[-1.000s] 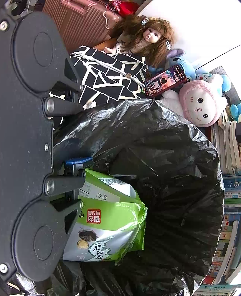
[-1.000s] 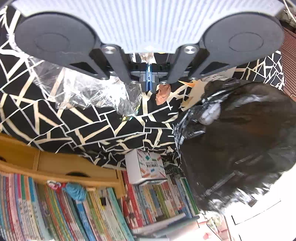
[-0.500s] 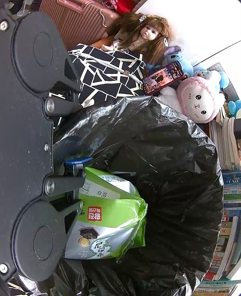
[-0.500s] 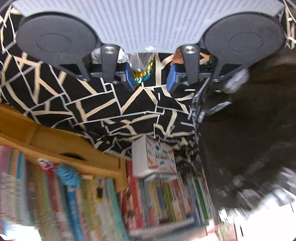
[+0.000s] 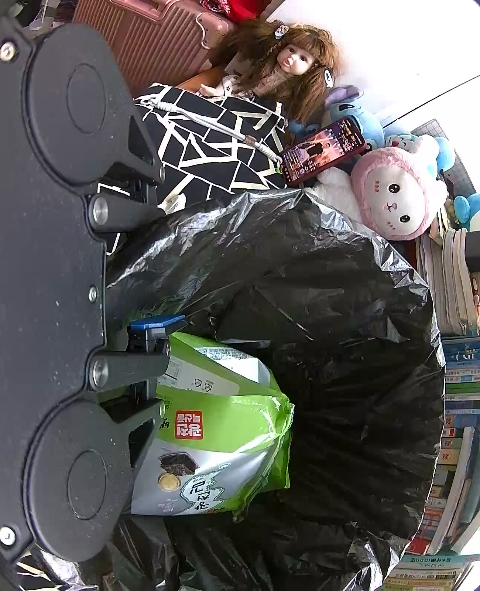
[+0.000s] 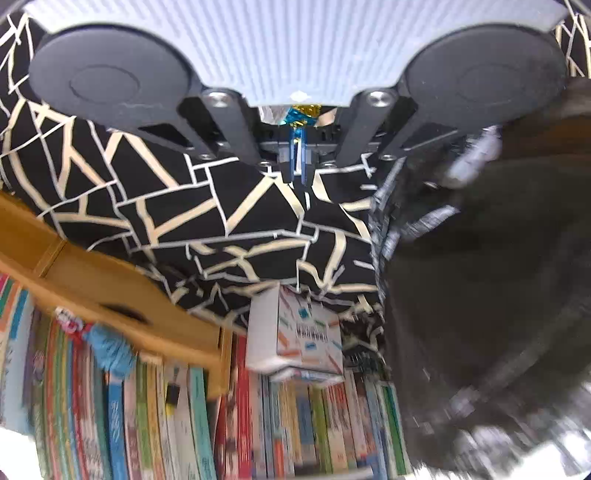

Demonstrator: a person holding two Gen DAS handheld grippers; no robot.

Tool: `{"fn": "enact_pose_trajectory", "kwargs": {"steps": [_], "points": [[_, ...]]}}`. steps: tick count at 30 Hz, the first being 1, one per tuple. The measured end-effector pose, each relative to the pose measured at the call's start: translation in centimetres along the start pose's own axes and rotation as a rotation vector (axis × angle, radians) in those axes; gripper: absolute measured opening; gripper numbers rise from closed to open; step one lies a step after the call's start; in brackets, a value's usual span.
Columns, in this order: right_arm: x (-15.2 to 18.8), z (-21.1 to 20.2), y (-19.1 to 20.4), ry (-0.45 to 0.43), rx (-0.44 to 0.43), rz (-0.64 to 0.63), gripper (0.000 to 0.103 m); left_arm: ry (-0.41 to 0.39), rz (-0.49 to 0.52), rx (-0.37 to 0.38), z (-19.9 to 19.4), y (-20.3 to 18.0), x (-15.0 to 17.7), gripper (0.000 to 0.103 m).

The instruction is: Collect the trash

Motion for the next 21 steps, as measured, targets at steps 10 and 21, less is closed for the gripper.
{"fn": "enact_pose_trajectory", "kwargs": {"steps": [10, 21], "points": [[-4.5, -7.6, 0.6, -0.126, 0.007, 0.000, 0.006, 0.010, 0.014, 0.043, 0.1, 0.2, 0.0, 0.025], [-10.1, -17.1, 3.8, -0.274, -0.013, -0.043, 0.006, 0.018, 0.012, 0.094, 0.4, 0.4, -0.1, 0.027]]}}
Point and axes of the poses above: each gripper's, at about its wrist camera, not at the fingertips, and z roughly the way its jaws point, y to its left, x to its underside, the point moved 6 cm from there along z, roughly the way its jaws point, and after that the axes turned 14 degrees about -y, right-handed, at the moved point
